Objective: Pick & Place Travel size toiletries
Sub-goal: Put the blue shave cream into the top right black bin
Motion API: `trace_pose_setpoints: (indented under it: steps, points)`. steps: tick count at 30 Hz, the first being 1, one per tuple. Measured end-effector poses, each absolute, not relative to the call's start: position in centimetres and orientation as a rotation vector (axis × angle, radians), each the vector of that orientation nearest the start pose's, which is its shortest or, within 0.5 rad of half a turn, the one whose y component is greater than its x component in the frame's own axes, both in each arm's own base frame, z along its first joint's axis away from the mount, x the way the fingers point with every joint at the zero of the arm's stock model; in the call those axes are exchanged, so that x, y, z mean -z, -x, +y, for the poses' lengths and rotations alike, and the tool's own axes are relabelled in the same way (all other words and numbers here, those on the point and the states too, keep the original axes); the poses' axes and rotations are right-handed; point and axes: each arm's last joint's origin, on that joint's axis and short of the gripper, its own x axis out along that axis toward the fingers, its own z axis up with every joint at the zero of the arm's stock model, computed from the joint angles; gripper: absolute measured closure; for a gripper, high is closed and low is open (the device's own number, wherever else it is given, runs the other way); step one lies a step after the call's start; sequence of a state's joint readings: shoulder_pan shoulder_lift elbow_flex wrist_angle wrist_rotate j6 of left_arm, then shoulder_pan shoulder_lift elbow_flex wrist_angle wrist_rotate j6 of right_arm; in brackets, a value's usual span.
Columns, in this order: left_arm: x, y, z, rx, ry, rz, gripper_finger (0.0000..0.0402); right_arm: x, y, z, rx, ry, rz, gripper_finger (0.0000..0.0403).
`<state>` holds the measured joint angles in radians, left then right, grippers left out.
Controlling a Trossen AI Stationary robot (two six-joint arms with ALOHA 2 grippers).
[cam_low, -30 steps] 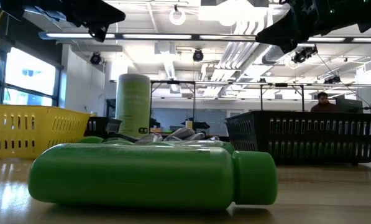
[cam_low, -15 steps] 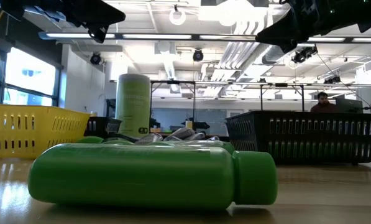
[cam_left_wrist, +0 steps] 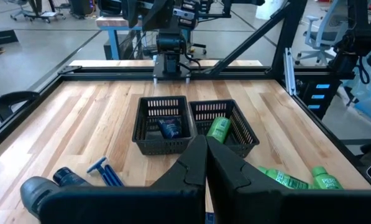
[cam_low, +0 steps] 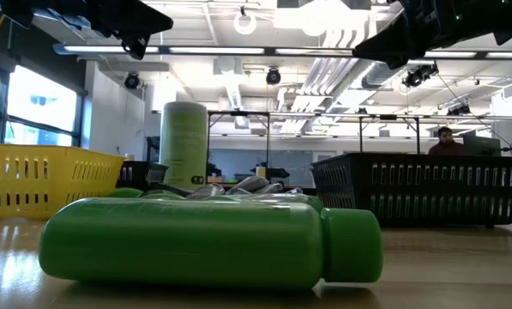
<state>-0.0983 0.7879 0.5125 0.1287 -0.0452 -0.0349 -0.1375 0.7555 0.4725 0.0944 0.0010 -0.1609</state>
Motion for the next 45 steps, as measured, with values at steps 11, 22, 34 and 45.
trace_pose_setpoints:
  steps: [11, 22, 34, 45]
  points:
    - [-26.8, -18.1, -1.7, 0.05, 0.031, 0.147, 0.0402, -25.6, -17.3, -2.4, 0.134, 0.025, 0.191, 0.0317]
    - [-26.8, -18.1, -1.7, 0.05, 0.04, 0.144, 0.0402, -25.6, -17.3, -2.4, 0.133, 0.042, 0.192, 0.0317]
    - [-26.4, -18.0, -0.9, -0.183, -0.058, 0.188, 0.0402, -25.6, -17.3, -2.4, 0.134, 0.034, 0.184, 0.0317]
    - [-26.0, -17.9, -1.6, 0.036, 0.016, 0.232, 0.0402, -27.2, -17.5, -2.3, 0.101, 0.045, 0.019, 0.0317]
